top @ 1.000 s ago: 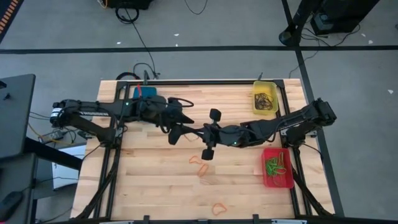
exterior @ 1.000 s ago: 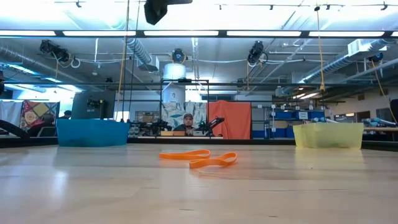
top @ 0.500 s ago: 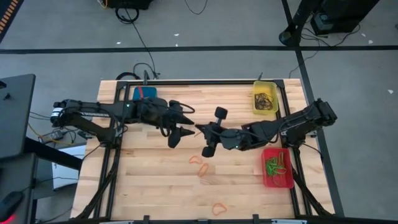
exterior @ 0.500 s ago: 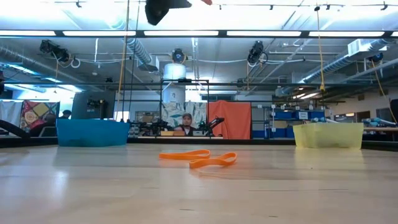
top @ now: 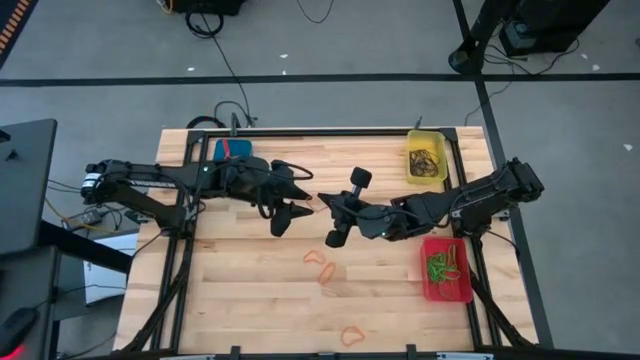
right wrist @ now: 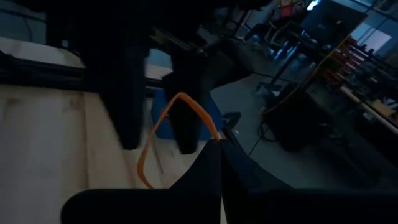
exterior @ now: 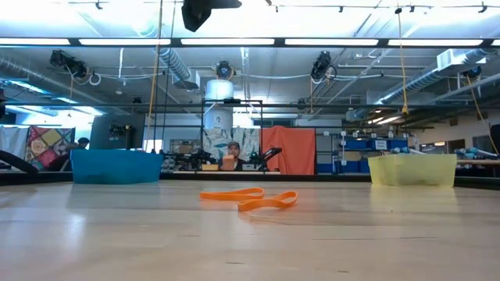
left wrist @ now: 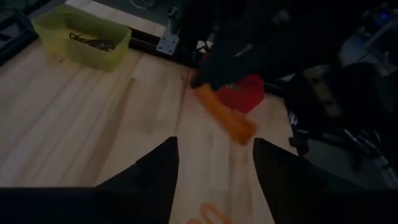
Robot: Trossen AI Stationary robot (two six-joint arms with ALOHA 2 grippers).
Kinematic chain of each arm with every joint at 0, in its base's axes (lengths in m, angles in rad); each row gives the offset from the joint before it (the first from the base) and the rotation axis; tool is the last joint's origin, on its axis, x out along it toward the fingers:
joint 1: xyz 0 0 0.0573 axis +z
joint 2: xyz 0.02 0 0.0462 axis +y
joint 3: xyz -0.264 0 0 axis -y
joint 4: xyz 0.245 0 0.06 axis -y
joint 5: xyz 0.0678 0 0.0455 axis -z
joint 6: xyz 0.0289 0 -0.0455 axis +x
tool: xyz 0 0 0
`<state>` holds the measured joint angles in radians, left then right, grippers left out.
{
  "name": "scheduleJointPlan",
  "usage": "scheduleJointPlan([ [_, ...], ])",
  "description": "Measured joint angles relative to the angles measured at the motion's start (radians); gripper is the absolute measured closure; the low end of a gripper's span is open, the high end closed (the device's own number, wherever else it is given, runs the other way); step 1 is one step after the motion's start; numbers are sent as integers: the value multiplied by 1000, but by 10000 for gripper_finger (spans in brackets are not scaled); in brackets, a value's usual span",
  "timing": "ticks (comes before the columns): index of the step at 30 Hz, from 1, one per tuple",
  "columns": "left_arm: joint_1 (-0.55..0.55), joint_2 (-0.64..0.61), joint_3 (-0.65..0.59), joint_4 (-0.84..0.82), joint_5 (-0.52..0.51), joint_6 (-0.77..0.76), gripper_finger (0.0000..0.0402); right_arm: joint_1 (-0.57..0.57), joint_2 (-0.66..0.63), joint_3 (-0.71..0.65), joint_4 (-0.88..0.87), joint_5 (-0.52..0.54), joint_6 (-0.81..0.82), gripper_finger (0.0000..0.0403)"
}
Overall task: Sort rubber bands into baskets
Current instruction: Put the orange rubber band into the blue bin
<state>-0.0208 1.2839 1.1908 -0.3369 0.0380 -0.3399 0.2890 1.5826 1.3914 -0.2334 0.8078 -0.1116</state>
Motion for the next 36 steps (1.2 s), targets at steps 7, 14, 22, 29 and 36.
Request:
scheduleJointPlan([
  [7,0,0,0,39,41,-32,192,-33,1,0,-12,39,-22,400],
  [14,1,0,0,42,-65,-72,192,-37,1,0,-1,56,-69,400],
  [22,1,0,0,60,-132,-116,193,-35,1,-1,24,56,-83,398],
  [29,1,0,0,-2,-185,-153,193,-29,2,-2,32,55,-101,398],
  [36,2,0,0,-45,-246,-169,193,-18,2,-2,38,52,-113,398],
])
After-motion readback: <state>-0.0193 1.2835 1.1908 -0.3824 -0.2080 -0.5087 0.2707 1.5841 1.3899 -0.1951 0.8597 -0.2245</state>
